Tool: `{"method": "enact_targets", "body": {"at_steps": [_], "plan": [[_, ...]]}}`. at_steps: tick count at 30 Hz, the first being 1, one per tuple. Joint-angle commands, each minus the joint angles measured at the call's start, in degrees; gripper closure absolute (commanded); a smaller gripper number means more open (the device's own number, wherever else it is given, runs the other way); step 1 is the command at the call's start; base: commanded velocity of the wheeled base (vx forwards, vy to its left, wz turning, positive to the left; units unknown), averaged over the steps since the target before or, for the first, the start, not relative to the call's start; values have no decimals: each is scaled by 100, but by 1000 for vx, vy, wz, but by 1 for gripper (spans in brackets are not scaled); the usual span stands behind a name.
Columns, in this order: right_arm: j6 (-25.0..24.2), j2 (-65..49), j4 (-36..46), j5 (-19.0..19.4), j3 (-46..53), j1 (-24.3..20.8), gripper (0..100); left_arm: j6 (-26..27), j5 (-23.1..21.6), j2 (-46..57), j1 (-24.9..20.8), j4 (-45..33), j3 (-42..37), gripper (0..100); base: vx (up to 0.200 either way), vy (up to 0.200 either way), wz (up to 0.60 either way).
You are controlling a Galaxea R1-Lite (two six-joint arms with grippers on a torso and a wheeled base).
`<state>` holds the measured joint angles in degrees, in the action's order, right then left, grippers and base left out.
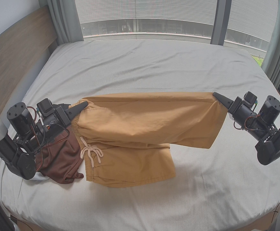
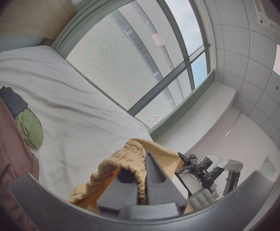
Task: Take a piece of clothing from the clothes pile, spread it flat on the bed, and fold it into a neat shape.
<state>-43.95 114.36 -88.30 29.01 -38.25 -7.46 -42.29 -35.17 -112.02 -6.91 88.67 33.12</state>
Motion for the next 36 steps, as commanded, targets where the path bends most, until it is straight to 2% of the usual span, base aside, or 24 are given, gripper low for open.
{"method": "enact_targets", "body": {"at_steps": [1,11,19,28,36], "plan": [[0,447,5,-1,-367,-1,100,-7,160,-426,-21,10,300,100,0,0,0],[0,1036,5,-1,-1035,-19,100,-34,537,-813,-29,10,766,100,0,0,0],[0,1686,14,-1,-1887,8,100,-297,845,-1331,-21,10,1408,100,0,0,0],[0,2407,155,-1,-2951,-1,100,-306,1153,-1736,-21,10,2040,100,0,0,0],[-9,2767,489,-27,-3847,-10,100,-306,1232,-2026,14,10,2339,100,0,0,0]]}}
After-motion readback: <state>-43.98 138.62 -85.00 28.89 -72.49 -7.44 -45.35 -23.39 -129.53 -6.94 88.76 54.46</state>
